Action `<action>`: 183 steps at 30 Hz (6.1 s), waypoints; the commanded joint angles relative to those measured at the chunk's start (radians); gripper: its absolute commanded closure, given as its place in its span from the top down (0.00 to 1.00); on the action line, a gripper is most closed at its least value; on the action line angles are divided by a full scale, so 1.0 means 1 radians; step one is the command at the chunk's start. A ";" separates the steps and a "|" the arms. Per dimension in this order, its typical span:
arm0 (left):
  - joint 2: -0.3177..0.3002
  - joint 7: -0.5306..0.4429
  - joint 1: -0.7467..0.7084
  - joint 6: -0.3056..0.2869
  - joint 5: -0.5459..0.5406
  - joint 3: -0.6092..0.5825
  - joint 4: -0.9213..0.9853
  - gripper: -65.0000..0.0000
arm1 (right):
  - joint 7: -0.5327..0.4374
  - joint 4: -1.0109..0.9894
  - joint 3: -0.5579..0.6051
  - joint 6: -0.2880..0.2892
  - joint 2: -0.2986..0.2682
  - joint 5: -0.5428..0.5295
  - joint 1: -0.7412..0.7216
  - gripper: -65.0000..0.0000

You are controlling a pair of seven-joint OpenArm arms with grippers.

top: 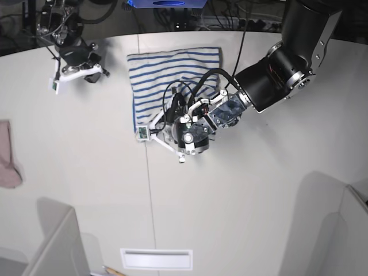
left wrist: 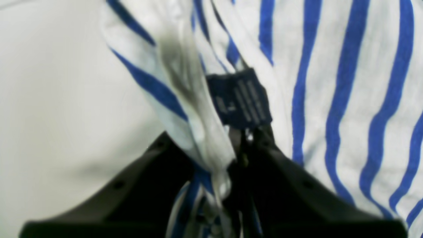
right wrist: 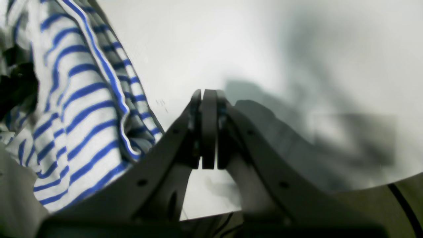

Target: Fold the T-shirt properly

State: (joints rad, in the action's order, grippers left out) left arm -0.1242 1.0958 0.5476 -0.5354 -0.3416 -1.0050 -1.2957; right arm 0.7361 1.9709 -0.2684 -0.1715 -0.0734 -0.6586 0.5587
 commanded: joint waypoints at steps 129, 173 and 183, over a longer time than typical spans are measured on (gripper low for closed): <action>-0.223 0.243 -0.004 -0.163 -0.267 0.533 -0.121 0.22 | 0.061 0.012 0.125 0.011 -0.007 -0.008 -0.096 0.00; -0.303 0.221 -0.636 -0.163 -0.118 1.337 -0.585 0.00 | 0.127 0.011 0.179 0.042 -0.085 0.003 -0.233 0.00; -0.183 0.013 -0.846 -0.163 0.109 1.187 -0.588 0.00 | 0.195 -0.074 0.315 0.046 -0.101 0.132 -0.349 0.00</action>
State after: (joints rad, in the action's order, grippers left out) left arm -0.2943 1.1133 -0.3023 -0.6971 -0.2325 0.1772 -1.8679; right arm 0.9428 1.8824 0.0475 -0.1310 -0.1722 -0.5167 0.2153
